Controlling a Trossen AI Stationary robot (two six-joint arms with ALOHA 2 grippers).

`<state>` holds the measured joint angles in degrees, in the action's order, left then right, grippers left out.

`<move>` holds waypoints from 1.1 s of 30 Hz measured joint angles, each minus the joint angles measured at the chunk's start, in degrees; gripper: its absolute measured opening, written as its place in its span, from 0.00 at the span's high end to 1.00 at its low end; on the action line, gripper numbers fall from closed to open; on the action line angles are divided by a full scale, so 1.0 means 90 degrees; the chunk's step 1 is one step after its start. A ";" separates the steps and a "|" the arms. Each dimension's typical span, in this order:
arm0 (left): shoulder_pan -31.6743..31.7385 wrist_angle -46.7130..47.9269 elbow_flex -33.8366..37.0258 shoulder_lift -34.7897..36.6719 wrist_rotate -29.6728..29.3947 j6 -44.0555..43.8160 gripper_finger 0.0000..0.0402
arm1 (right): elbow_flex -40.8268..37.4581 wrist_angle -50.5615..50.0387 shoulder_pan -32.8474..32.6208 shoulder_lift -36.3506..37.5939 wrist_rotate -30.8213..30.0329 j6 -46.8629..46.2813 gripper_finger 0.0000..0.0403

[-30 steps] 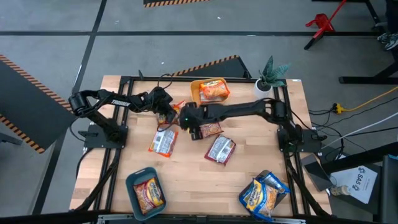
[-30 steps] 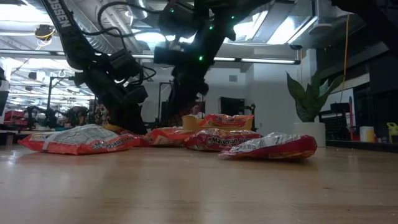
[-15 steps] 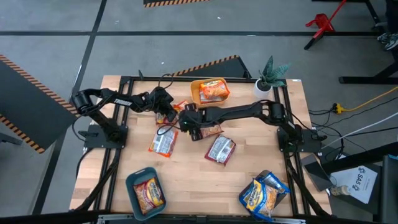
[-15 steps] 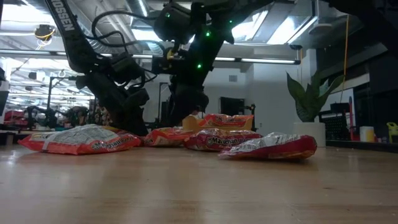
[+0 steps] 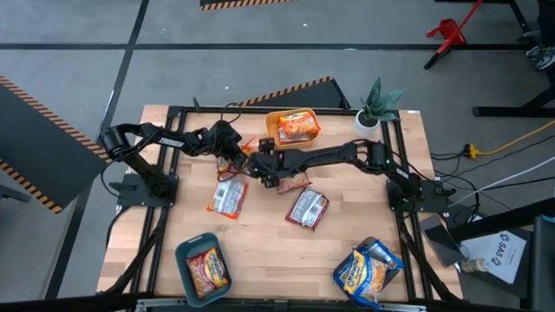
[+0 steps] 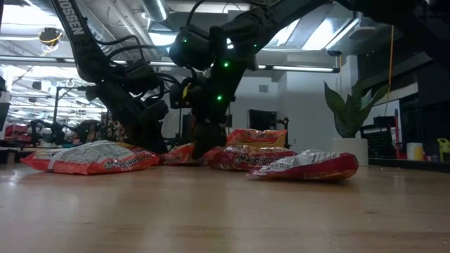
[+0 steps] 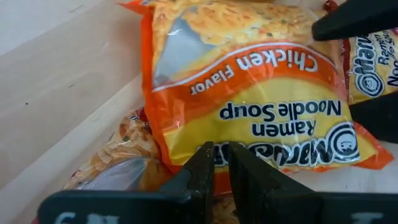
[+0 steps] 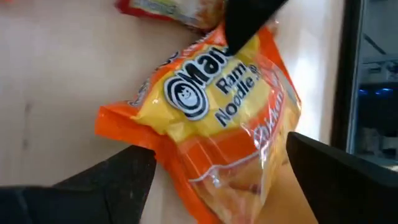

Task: Sort Maruchan noodles
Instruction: Put the orange noodle pack into the yellow bin

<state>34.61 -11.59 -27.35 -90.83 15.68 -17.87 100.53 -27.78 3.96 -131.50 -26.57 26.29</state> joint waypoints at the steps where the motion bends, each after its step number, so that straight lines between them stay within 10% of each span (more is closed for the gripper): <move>1: 0.0000 0.0001 0.0000 0.0000 -0.0002 0.0002 0.89 | 0.0000 0.0017 0.0035 0.0000 0.0062 0.0022 0.16; 10: -0.0007 0.0004 0.0000 -0.0002 0.0110 0.0049 0.89 | -0.0027 0.0127 0.0149 -0.0224 0.0748 0.0287 0.17; 16: -0.0012 0.0011 0.0002 -0.0002 0.0221 0.0061 0.89 | -0.0019 0.0185 0.0074 -0.0313 0.0062 0.0257 0.20; 33: -0.0024 0.1030 -0.0095 0.1519 0.0961 -0.0558 0.89 | -0.0017 0.0022 -0.0289 -0.0381 -0.0830 0.0322 0.83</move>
<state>34.39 -2.31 -28.21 -77.15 24.33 -22.89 100.38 -27.57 1.36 -134.93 -34.04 29.19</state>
